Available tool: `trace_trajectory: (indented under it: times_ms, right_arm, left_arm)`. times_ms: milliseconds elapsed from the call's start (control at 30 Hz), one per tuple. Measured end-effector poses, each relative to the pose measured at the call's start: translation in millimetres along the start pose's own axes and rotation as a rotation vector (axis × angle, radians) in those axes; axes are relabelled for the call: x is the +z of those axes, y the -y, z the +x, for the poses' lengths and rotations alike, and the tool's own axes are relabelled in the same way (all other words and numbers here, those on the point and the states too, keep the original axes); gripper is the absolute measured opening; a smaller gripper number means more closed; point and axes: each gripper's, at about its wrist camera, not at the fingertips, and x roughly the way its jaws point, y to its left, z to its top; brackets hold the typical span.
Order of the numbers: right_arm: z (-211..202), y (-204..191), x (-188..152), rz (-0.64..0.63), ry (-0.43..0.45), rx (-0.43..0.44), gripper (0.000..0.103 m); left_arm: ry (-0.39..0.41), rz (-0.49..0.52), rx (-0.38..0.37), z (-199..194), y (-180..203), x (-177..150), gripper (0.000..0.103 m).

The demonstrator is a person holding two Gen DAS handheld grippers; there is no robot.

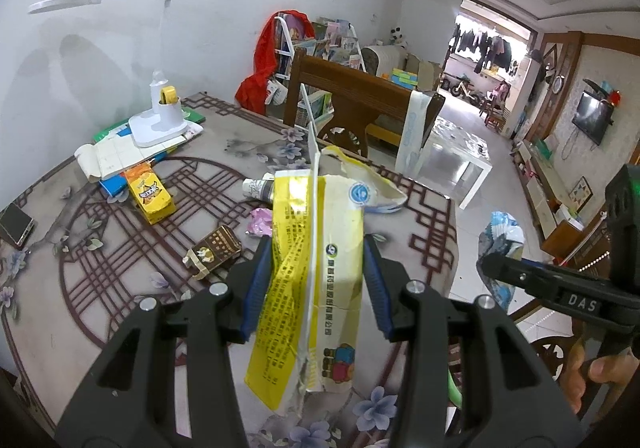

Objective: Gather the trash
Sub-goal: 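Carry carton and snack bag to the green-rimmed bin and open both tools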

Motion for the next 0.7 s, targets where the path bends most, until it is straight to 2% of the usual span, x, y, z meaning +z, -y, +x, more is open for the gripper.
trace_trajectory:
  times_ms: [333, 700]
  right_arm:
    - [-9, 7, -2, 0.027, 0.015, -0.025, 0.037]
    - [-29, 27, -20, 0.091, 0.038, -0.095, 0.037]
  left_arm:
    - [0.001, 0.008, -0.027, -3, 4, -3, 0.043]
    - [-0.036, 0.052, -0.119, 6, 31, -12, 0.043]
